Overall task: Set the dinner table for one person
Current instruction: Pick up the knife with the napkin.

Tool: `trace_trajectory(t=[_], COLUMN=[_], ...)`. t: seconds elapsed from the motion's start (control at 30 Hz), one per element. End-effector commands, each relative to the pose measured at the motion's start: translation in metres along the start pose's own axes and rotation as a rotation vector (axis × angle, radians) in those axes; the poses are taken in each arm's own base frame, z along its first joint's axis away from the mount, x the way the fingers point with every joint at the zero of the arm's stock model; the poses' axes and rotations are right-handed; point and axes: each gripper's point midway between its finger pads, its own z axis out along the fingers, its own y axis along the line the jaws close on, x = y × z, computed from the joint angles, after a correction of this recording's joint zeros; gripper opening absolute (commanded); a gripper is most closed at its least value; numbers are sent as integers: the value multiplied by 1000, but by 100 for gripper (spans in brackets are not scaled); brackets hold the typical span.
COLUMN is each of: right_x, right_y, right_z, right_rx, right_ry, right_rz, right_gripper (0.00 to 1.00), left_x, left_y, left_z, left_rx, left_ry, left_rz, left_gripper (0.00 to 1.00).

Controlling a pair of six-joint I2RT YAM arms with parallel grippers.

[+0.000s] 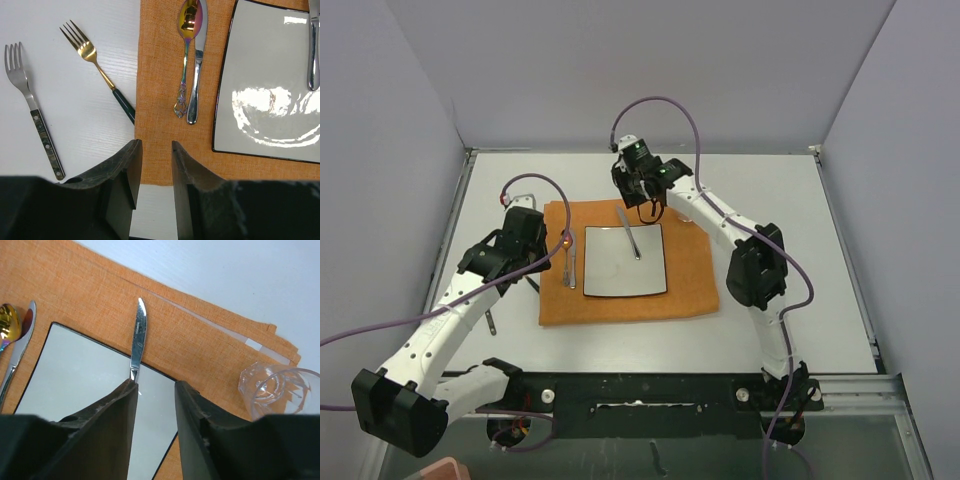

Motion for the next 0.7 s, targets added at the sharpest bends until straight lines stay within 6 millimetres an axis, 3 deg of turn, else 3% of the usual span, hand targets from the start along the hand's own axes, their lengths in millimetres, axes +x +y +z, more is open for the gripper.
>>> trace_trajectory(t=[0.0,0.33,0.67], right_x=[20,58,60], right_y=[15,44,52], right_z=[12,51,69], right_rx=[-21,-65,-69], right_ry=[68,171,173], right_rz=[13,3,-6], right_gripper=[38,40,40], left_x=[-14,-12,-7], left_y=[-7,-5,2], left_z=[3,1,-2], left_rx=[25,23,0], left_ry=[-47,-39,-34], left_rz=[-16,-19,-25], left_gripper=[29,29,29])
